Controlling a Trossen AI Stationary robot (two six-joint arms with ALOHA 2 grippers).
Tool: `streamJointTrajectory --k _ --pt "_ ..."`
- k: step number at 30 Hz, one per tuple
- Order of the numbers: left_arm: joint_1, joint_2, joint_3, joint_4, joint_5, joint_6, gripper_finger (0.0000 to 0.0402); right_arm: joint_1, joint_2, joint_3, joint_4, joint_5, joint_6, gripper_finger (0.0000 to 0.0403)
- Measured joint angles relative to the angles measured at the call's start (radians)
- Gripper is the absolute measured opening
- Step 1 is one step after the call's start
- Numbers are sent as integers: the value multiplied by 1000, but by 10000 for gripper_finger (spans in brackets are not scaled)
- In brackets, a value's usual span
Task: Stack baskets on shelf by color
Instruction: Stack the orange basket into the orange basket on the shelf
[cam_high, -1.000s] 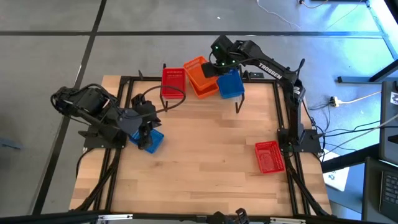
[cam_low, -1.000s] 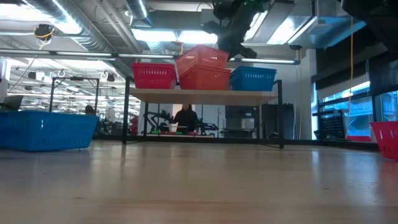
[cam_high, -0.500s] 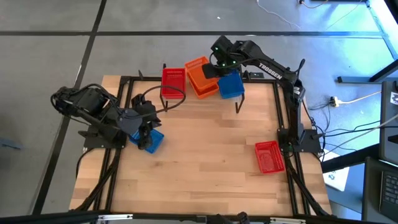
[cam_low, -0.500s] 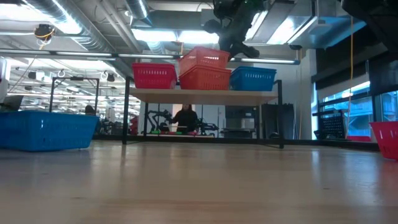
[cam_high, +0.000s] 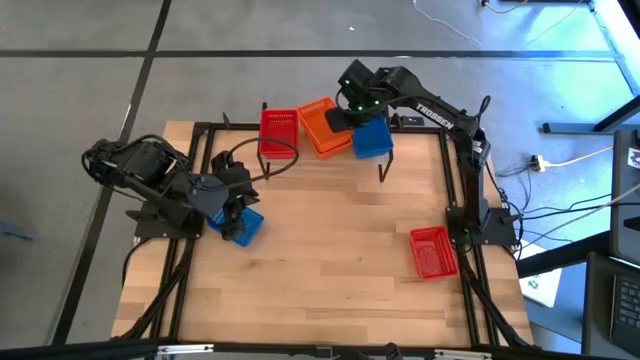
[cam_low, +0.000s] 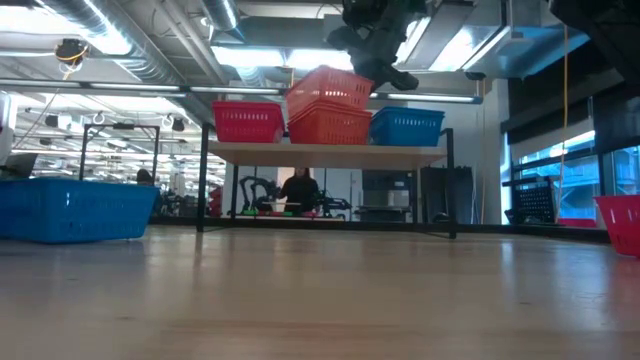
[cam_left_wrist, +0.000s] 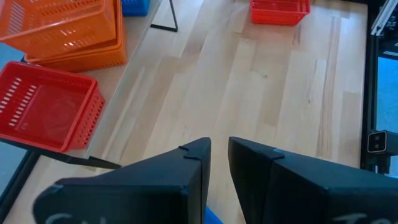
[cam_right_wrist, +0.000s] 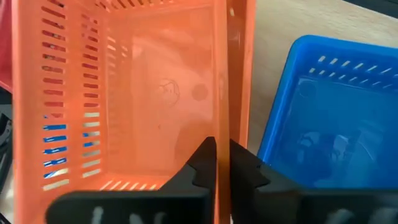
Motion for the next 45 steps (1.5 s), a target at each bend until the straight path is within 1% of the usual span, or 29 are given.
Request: streamJointTrajectory --k 5,8,13,19,21,25,29,31,33,37,43,45 --pt "0 0 0 0 0 0 49 0 0 0 16 0 -15 40" --pt "0 0 0 0 0 0 49 0 0 0 16 0 -21 41" --pt "0 0 0 0 0 0 49 -1 0 10 -12 0 49 41" --pt "0 0 0 0 0 -23 49 -1 0 39 -21 1 34 42" --pt "0 0 0 0 0 -24 49 0 0 51 -14 23 34 42" --pt "0 0 0 0 0 -25 49 -1 0 91 -17 121 55 42" --pt "0 0 0 0 0 -26 49 -1 0 145 -18 133 52 42" --pt "0 0 0 0 0 -26 49 5 -6 149 12 132 49 42" --pt "0 0 0 0 0 -26 49 14 -9 145 70 124 1 42" --pt "0 1 0 1 0 -26 49 47 -1 145 154 50 -113 42" --pt "0 1 0 0 0 -26 49 89 38 143 207 38 -191 42" --pt "0 1 0 0 0 -26 49 101 52 143 212 12 -239 42"
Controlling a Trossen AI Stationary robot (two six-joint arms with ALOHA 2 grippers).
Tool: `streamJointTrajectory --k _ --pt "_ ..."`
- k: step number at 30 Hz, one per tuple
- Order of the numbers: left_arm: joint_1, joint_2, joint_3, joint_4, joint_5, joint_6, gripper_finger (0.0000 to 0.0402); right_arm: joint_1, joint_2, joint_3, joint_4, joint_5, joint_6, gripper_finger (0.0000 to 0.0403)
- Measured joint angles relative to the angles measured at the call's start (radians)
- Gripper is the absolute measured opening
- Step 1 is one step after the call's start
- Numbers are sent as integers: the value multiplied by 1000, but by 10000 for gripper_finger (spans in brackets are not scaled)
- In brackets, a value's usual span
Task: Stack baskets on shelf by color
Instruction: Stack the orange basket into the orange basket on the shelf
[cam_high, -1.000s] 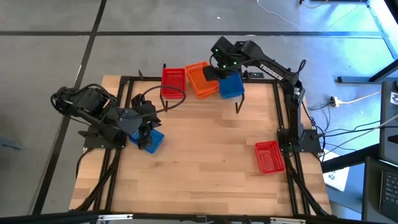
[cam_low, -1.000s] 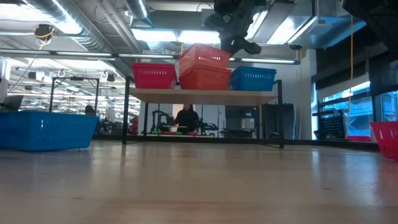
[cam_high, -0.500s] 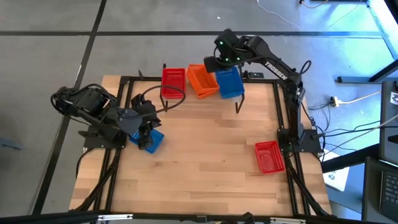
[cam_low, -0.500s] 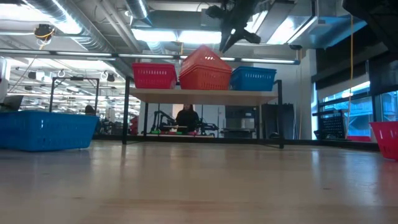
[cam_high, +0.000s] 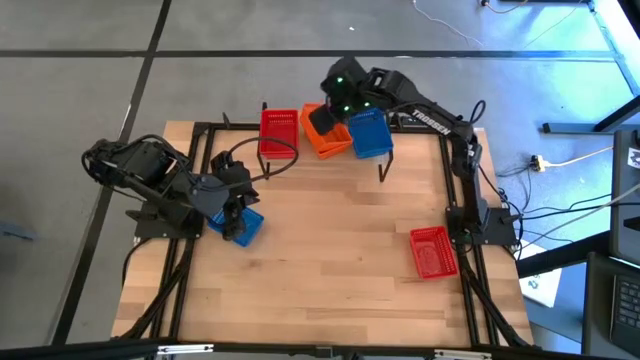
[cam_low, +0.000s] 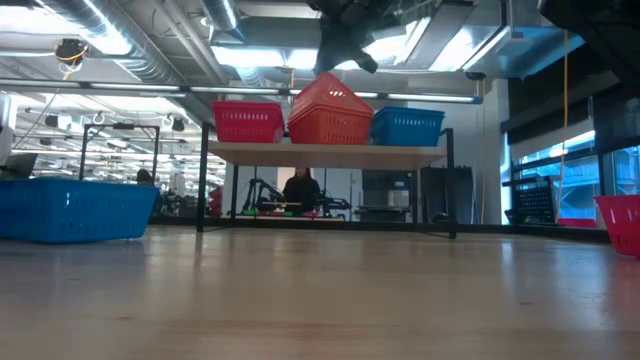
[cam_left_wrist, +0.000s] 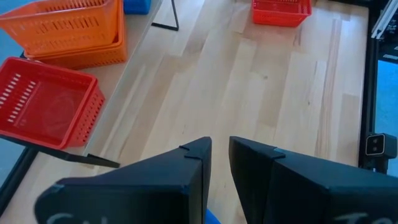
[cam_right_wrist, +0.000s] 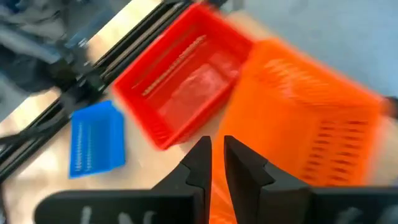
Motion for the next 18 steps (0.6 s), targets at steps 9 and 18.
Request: streamJointTrajectory --k 9,18 --pt "47 0 0 -27 -4 -51 49 11 16 -1 30 -85 -45 42" --pt "91 0 0 -42 -4 -53 49 12 52 -1 11 -98 -51 42"
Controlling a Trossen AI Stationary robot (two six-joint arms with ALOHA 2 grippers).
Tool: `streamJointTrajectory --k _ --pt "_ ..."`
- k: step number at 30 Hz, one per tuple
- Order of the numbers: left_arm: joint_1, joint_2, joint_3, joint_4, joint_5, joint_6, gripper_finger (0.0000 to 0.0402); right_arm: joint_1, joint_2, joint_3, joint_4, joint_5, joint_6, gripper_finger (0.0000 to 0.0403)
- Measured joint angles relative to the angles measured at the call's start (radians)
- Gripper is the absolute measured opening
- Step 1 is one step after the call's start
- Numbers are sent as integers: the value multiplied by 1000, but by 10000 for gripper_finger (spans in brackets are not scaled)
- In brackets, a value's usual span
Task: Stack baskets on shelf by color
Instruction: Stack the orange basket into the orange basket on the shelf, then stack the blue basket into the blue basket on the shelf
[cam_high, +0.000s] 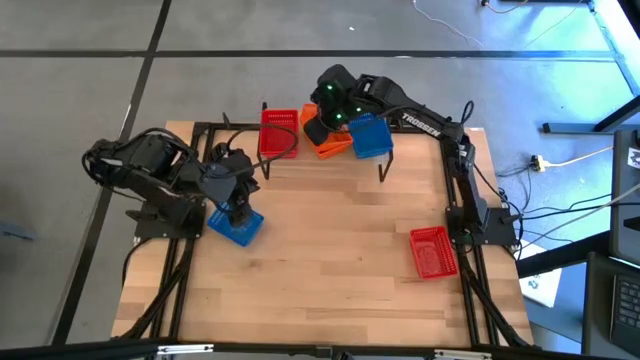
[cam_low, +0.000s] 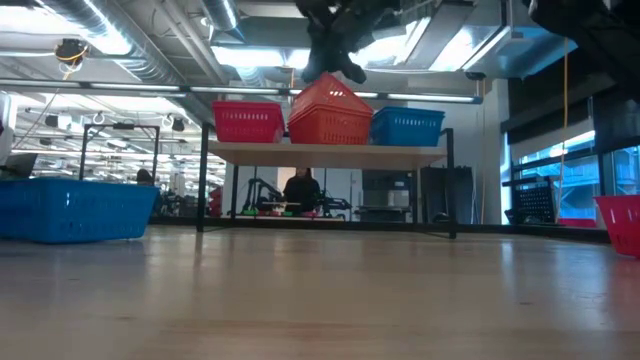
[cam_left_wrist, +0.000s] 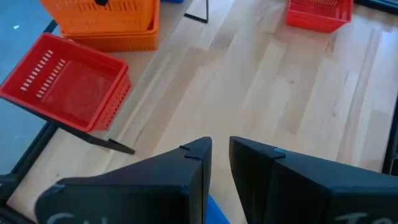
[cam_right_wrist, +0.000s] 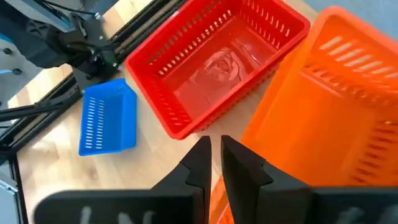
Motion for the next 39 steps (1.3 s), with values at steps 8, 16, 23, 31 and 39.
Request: streamJointTrajectory --k 8,16,23,31,39 --pt "0 0 0 0 1 0 49 -9 28 -1 -26 3 28 42" --pt "-1 0 0 -7 1 -31 49 11 -55 2 -6 -76 -58 42" --pt "4 -5 -28 -138 6 -367 49 82 -190 2 -59 -45 -164 42" --pt "20 -22 -227 -148 184 -614 49 213 -313 2 -84 -46 -320 42" --pt "20 -25 -468 -47 259 -699 49 344 -367 2 -129 -45 -336 42"
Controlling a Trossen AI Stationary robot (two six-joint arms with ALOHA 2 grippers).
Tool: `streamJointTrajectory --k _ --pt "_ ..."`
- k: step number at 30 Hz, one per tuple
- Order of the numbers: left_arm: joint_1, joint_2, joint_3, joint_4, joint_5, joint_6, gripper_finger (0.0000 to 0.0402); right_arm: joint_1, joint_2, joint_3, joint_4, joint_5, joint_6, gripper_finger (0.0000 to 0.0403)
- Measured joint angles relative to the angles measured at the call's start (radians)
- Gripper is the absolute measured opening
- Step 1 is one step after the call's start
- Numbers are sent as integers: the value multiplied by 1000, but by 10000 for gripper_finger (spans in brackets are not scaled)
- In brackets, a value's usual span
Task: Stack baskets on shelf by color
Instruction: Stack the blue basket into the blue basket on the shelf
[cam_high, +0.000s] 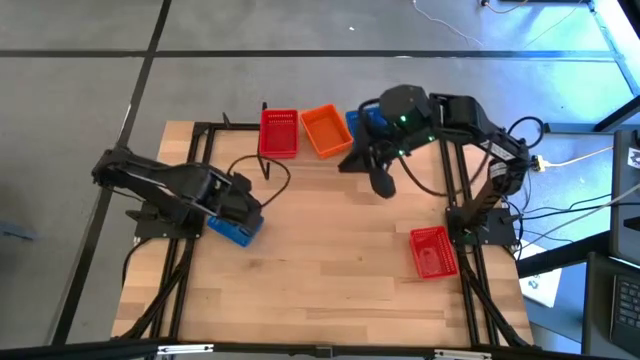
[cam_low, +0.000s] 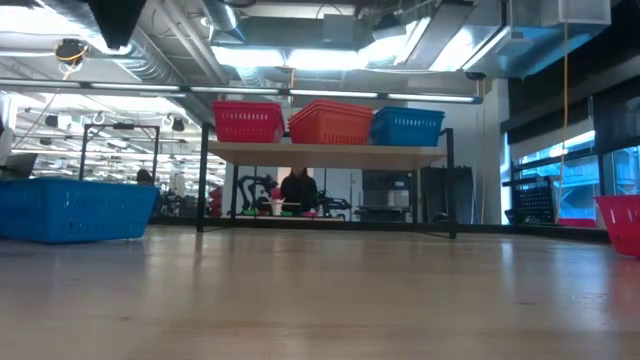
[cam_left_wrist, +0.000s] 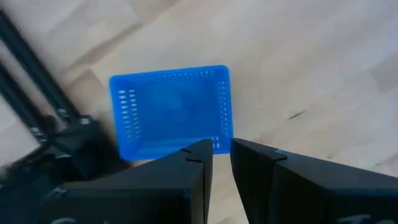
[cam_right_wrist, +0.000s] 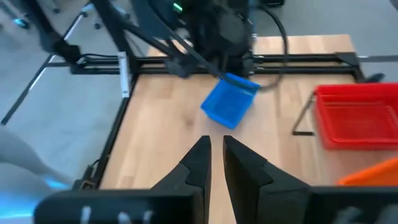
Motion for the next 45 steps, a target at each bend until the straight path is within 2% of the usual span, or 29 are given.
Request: streamJointTrajectory --k 6,13,16,19,24,29,33,41,45 --pt "6 0 -118 182 18 78 49 72 -1 0 0 0 36 42" --pt "19 7 -185 187 16 265 49 117 -1 0 0 0 55 42" --pt "28 7 -206 186 18 281 49 125 -1 0 0 1 56 42" --pt "52 7 -216 187 66 309 49 128 -1 0 1 0 56 42" --pt "91 7 -226 187 153 313 70 128 -1 0 1 1 56 42" --pt "116 7 -227 208 154 313 93 128 -1 0 1 1 56 42" --pt "117 9 -235 290 140 293 97 128 -1 0 1 1 56 42" --pt "108 15 -401 490 132 275 95 128 -1 0 1 1 56 42" --pt "108 15 -479 565 98 185 94 128 0 0 1 1 56 42"
